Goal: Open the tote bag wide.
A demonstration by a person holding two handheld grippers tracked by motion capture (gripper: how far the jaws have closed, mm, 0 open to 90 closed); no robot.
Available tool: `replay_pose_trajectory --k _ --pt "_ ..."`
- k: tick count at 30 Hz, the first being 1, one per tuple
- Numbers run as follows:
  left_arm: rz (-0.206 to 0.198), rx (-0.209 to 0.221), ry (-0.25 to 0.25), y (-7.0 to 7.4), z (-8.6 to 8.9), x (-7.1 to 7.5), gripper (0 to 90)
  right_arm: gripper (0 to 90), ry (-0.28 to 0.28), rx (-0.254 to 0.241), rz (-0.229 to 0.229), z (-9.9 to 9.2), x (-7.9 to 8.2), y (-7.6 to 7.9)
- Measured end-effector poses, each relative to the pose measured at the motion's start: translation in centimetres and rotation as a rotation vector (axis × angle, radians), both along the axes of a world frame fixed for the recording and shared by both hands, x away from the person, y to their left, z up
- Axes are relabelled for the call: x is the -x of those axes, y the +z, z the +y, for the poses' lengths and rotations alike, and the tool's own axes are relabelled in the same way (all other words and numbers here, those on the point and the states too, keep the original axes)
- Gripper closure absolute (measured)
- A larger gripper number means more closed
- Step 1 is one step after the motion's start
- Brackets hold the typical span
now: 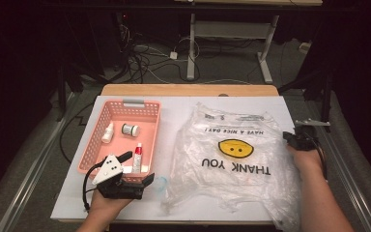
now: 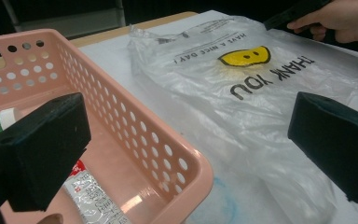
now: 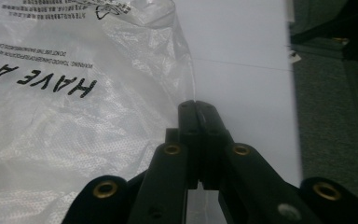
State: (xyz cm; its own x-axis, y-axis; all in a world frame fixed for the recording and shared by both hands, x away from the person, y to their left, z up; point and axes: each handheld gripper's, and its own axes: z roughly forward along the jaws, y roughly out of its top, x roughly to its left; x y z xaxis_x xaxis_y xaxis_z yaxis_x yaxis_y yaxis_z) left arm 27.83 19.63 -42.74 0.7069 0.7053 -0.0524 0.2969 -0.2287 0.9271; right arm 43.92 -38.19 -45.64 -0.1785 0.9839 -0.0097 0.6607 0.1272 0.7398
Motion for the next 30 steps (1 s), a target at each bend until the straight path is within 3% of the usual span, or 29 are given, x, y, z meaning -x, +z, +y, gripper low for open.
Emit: replay_pose_trajectory --k 8,13,16,19,23,30 --pt "-0.004 -0.006 -0.011 0.0 -0.2 0.0 0.0 90.0 -0.113 0.0 -0.058 -5.7 4.9 0.4" --pt "-0.001 -0.004 -0.021 0.0 -0.5 0.0 0.0 89.5 -0.13 0.003 -0.101 -7.1 8.1 0.7" --pt "-0.008 -0.005 -0.027 0.1 -0.7 0.1 0.0 67.4 -0.123 -0.027 -0.134 -6.7 9.2 1.2" --pt "-0.009 -0.007 -0.033 0.1 -0.8 0.1 0.0 58.8 -0.053 -0.038 -0.211 -5.1 10.6 2.7" --pt "0.001 -0.009 -0.038 0.0 -1.0 -0.2 0.0 58.3 0.121 -0.049 -0.254 -0.4 12.5 4.6" --pt "0.003 -0.006 -0.037 0.0 -1.0 -0.2 0.0 55.7 0.387 -0.105 -0.203 9.1 13.1 5.1"
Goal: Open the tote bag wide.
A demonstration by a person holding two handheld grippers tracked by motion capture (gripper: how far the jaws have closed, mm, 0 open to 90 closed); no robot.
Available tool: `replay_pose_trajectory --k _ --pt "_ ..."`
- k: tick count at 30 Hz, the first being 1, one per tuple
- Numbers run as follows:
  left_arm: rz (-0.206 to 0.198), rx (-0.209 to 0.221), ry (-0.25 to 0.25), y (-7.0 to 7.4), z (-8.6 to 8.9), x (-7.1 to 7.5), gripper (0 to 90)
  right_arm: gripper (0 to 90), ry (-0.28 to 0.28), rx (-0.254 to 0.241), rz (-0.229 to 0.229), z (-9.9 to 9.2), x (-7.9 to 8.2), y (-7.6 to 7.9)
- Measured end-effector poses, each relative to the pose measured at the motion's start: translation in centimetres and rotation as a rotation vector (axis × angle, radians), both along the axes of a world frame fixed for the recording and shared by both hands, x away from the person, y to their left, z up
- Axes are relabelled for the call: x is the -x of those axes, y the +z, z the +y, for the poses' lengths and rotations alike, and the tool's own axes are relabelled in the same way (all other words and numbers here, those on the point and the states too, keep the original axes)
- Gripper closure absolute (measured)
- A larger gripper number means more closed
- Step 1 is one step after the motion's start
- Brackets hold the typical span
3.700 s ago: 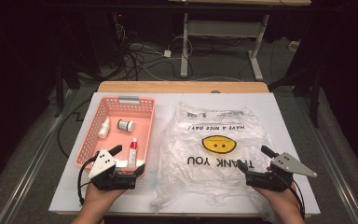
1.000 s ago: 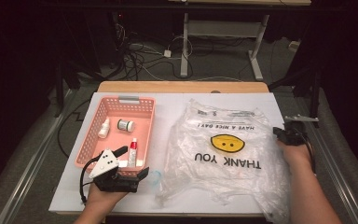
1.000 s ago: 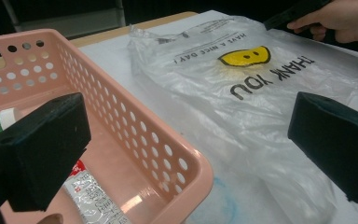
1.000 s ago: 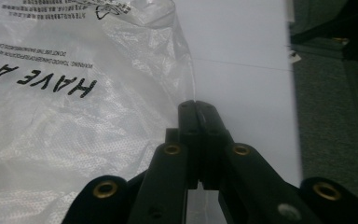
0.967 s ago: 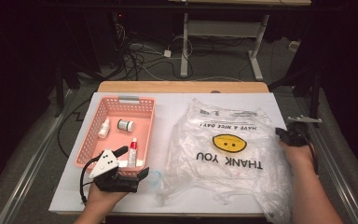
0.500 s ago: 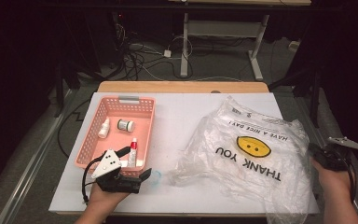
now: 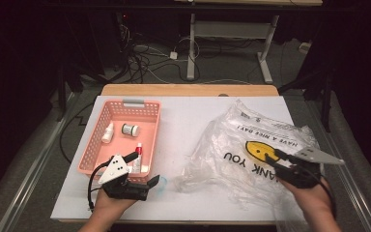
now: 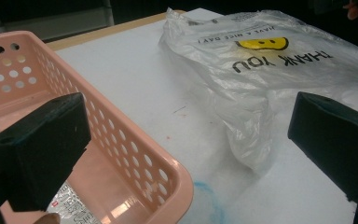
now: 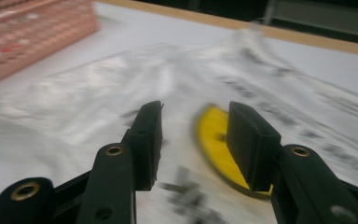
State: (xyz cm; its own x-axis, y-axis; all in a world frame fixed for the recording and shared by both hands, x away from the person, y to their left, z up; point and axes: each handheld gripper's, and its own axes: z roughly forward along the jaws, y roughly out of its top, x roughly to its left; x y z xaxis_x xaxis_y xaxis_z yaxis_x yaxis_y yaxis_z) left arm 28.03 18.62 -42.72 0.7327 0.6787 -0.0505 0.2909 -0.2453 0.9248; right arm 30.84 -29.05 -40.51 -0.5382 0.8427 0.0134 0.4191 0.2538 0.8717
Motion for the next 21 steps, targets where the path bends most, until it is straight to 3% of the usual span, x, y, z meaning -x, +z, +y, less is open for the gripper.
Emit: replay_pose_trajectory --k 4,7,9,12,14,16,21 --pt "0.003 0.004 0.001 0.0 0.1 -0.1 0.0 51.0 0.128 0.035 0.046 5.1 -0.7 -0.9" --pt "0.004 0.007 0.002 0.0 0.3 -0.1 0.0 44.9 0.205 0.092 0.096 8.4 -1.3 -2.4" --pt "0.002 0.009 0.003 0.0 0.4 -0.1 0.0 38.7 0.238 0.136 0.14 10.3 -1.6 -3.8" --pt "0.0 0.014 0.004 0.1 0.5 0.0 0.0 36.5 0.266 0.217 0.175 12.3 -1.7 -5.7" --pt "-0.001 0.014 0.003 0.1 0.5 0.0 0.0 39.6 0.256 0.261 0.194 12.9 -2.0 -6.7" --pt "-0.004 0.013 0.002 0.1 0.5 0.1 0.0 46.3 0.243 0.242 0.204 12.8 -2.2 -6.9" --pt "-0.005 0.011 0.0 0.2 0.4 0.1 0.0 68.1 0.255 0.261 0.193 13.1 -2.3 -6.9"
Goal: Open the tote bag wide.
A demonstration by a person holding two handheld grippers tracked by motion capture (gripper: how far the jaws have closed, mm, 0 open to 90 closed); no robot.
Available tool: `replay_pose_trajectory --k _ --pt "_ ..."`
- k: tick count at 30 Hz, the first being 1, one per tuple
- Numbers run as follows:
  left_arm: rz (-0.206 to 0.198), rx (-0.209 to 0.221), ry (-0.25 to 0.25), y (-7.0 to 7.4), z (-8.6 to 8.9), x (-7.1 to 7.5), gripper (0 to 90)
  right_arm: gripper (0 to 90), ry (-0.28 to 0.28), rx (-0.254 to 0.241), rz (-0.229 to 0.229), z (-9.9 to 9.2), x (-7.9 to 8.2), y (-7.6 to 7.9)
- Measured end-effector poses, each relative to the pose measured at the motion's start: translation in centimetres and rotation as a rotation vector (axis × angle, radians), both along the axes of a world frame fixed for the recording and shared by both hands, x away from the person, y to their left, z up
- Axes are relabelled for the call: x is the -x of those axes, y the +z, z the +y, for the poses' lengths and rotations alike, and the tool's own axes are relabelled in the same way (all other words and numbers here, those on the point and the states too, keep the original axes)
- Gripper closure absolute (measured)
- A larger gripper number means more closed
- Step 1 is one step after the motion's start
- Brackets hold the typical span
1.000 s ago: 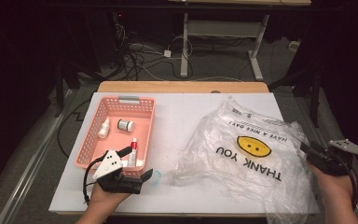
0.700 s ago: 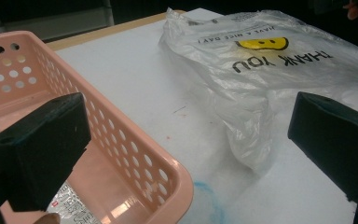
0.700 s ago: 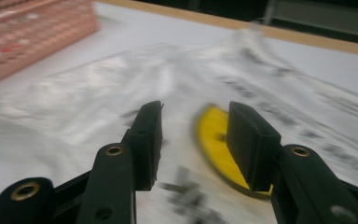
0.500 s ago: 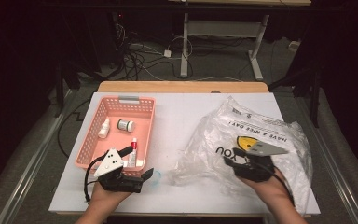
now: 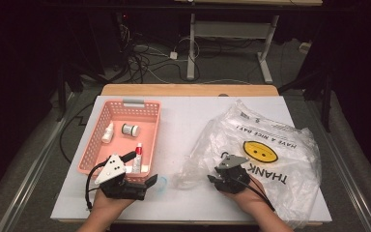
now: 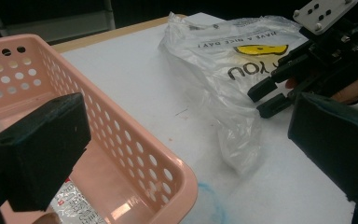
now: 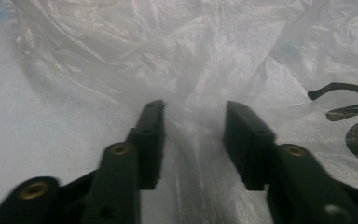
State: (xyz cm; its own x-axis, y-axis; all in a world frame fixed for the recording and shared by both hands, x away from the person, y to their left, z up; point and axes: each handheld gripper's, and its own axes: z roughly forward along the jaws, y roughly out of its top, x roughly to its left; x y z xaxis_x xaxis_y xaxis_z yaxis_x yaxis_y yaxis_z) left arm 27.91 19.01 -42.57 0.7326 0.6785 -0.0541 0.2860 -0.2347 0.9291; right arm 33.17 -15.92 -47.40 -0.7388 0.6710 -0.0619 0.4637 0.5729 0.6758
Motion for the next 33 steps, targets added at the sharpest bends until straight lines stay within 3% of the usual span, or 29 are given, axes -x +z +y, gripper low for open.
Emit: replay_pose_trajectory --k 5,9,10,12,14,18,23,27,30,33 --pt "-0.006 0.0 -0.002 0.1 -0.1 0.1 0.0 90.0 -0.021 0.018 -0.013 0.2 -0.3 0.0" --pt "-0.008 0.003 -0.001 0.2 -0.1 0.2 0.0 90.0 -0.051 0.013 -0.005 0.3 -0.4 0.2" --pt "-0.009 0.003 -0.002 0.2 -0.1 0.2 0.0 90.0 -0.054 0.008 -0.028 0.4 -0.5 0.5" --pt "-0.011 0.005 -0.003 0.2 -0.1 0.2 0.0 90.0 -0.09 -0.059 -0.061 0.5 -1.1 1.8" --pt "-0.01 0.009 -0.002 0.3 0.0 0.2 0.0 90.0 -0.108 -0.115 -0.073 0.8 -2.2 3.4" --pt "-0.012 0.014 -0.006 0.3 0.0 0.1 0.0 90.0 -0.146 -0.142 -0.12 2.6 -4.9 5.5" --pt "-0.012 0.024 -0.01 0.4 0.1 0.1 0.0 90.0 -0.182 -0.148 -0.159 5.6 -8.7 5.7" --pt "-0.012 0.034 -0.018 0.4 0.3 0.1 0.0 90.0 -0.215 -0.169 -0.121 7.5 -11.4 4.7" --pt "-0.008 0.046 -0.021 0.4 0.5 0.0 0.0 66.8 -0.21 -0.223 -0.11 7.4 -11.7 5.2" --pt "-0.006 0.046 -0.025 0.3 0.5 -0.1 0.0 60.9 -0.193 -0.205 -0.161 5.7 -10.3 7.3"
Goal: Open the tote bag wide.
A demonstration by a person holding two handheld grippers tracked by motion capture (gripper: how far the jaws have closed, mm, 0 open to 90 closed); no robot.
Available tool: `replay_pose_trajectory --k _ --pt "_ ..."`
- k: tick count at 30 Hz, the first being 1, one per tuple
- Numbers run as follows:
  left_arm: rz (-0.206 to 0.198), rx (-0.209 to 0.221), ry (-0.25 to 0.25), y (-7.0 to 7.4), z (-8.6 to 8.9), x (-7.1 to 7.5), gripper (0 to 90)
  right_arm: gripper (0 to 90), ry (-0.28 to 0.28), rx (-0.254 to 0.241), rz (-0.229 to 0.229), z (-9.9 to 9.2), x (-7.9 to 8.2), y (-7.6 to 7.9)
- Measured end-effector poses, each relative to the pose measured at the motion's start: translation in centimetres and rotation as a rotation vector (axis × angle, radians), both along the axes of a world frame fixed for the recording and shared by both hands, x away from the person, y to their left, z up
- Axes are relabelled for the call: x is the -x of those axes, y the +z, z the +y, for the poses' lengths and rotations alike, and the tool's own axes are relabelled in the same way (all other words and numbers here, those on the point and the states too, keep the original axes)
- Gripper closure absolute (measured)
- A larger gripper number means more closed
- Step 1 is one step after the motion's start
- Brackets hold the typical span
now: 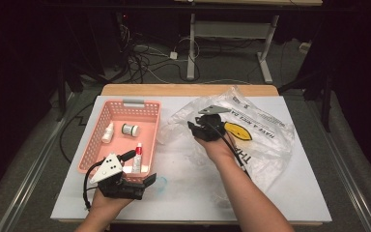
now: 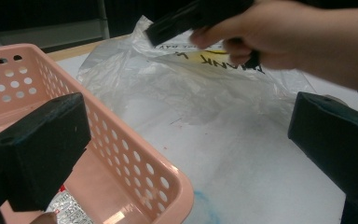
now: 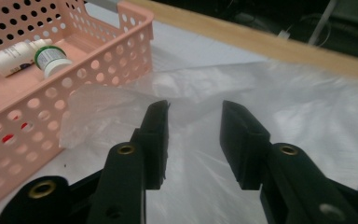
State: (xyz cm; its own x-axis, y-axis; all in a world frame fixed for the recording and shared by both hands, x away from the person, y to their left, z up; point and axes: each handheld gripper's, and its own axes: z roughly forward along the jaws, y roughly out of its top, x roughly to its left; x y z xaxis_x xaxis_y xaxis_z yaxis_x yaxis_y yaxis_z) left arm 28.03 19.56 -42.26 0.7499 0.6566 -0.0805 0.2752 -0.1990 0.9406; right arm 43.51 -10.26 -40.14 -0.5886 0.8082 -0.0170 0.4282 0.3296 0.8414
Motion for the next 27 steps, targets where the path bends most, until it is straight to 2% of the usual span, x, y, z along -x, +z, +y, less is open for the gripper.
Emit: replay_pose_trajectory --k 3,5,6,11,13,15,17,19,21,22,23,24,27 --pt "-0.003 -0.006 -0.003 0.0 -0.1 0.0 0.0 57.6 -0.028 0.025 -0.036 -3.9 1.9 1.5" --pt "-0.006 -0.004 -0.002 0.1 -0.2 0.2 0.0 56.3 -0.083 0.042 -0.05 -7.3 3.1 1.6" --pt "-0.007 -0.007 -0.003 0.1 -0.2 0.2 0.0 55.7 -0.121 0.042 -0.041 -9.3 3.6 1.3" --pt "-0.006 -0.017 -0.009 0.2 -0.9 0.3 0.0 53.0 -0.353 0.039 0.027 -19.6 5.2 -1.8" --pt "-0.002 -0.024 -0.012 0.1 -1.2 0.2 0.0 51.4 -0.446 0.02 0.075 -23.0 5.5 -3.3" --pt "0.003 -0.026 -0.017 0.0 -1.5 0.1 0.0 50.7 -0.512 0.01 0.11 -25.6 5.5 -4.6" --pt "0.005 -0.028 -0.023 0.0 -1.7 0.1 0.0 49.8 -0.552 -0.002 0.151 -27.3 5.2 -5.6" --pt "0.0 -0.03 -0.03 0.0 -1.9 0.2 0.0 49.7 -0.567 -0.034 0.171 -28.2 4.7 -6.3" --pt "-0.005 -0.033 -0.036 0.1 -2.0 0.2 0.0 51.6 -0.56 -0.04 0.188 -28.3 4.1 -6.6" --pt "-0.005 -0.033 -0.038 0.1 -2.0 0.2 0.0 52.3 -0.541 -0.028 0.195 -28.2 3.7 -6.8" --pt "-0.005 -0.034 -0.039 0.0 -2.0 0.2 0.0 54.0 -0.545 -0.008 0.196 -27.9 3.5 -6.8" --pt "-0.004 -0.034 -0.038 0.0 -2.0 0.2 0.0 57.5 -0.541 0.004 0.194 -27.7 3.3 -6.8" --pt "-0.003 -0.035 -0.039 0.0 -1.9 0.2 0.0 77.4 -0.544 0.055 0.181 -27.1 3.4 -6.8"
